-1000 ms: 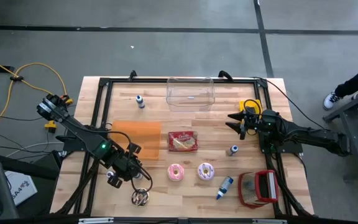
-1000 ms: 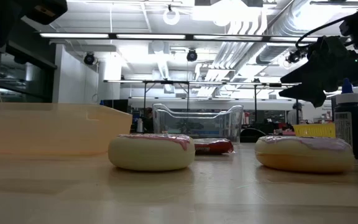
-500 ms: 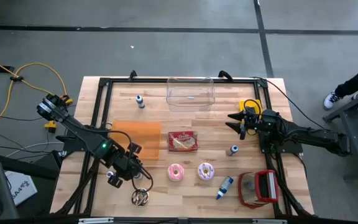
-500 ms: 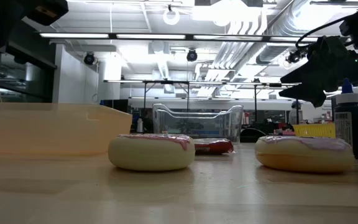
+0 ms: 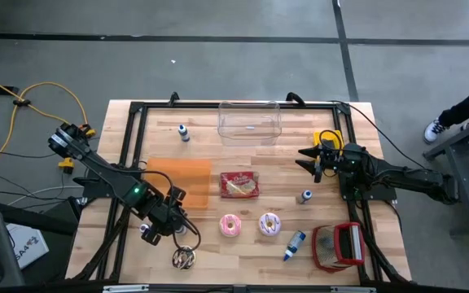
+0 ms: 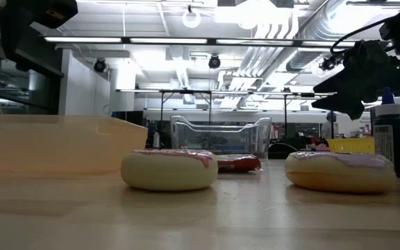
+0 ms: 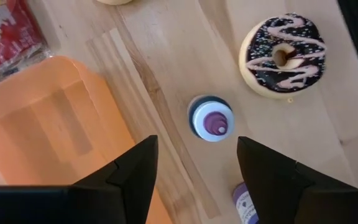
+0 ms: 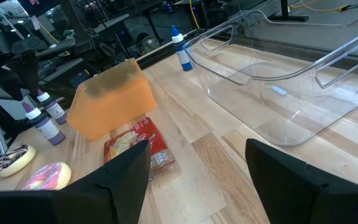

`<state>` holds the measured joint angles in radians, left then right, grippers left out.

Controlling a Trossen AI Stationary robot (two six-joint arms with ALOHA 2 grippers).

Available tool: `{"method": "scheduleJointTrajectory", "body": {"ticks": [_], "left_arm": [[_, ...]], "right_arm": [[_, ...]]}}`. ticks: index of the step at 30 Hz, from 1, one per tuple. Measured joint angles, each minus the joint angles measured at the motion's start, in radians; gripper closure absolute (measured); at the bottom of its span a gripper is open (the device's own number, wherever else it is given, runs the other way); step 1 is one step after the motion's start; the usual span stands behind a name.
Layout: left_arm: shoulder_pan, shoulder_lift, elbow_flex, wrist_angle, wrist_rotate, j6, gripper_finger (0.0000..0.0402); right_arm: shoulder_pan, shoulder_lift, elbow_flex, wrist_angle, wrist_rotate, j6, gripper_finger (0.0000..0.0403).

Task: Pick & Place Food Item
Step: Put the left violet food coloring bottle into the transparent bin

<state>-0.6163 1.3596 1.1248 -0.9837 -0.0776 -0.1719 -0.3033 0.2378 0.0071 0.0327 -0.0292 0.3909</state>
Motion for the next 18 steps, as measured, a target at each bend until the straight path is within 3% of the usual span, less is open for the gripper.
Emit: {"method": "scheduleJointTrajectory", "body": {"ticks": [18], "left_arm": [[-0.002, 0.077, -0.001, 0.032, 0.042, 0.007, 0.0187]], "right_arm": [[0.0, 0.0, 0.0, 0.0, 0.0, 0.0, 0.0152]]}}
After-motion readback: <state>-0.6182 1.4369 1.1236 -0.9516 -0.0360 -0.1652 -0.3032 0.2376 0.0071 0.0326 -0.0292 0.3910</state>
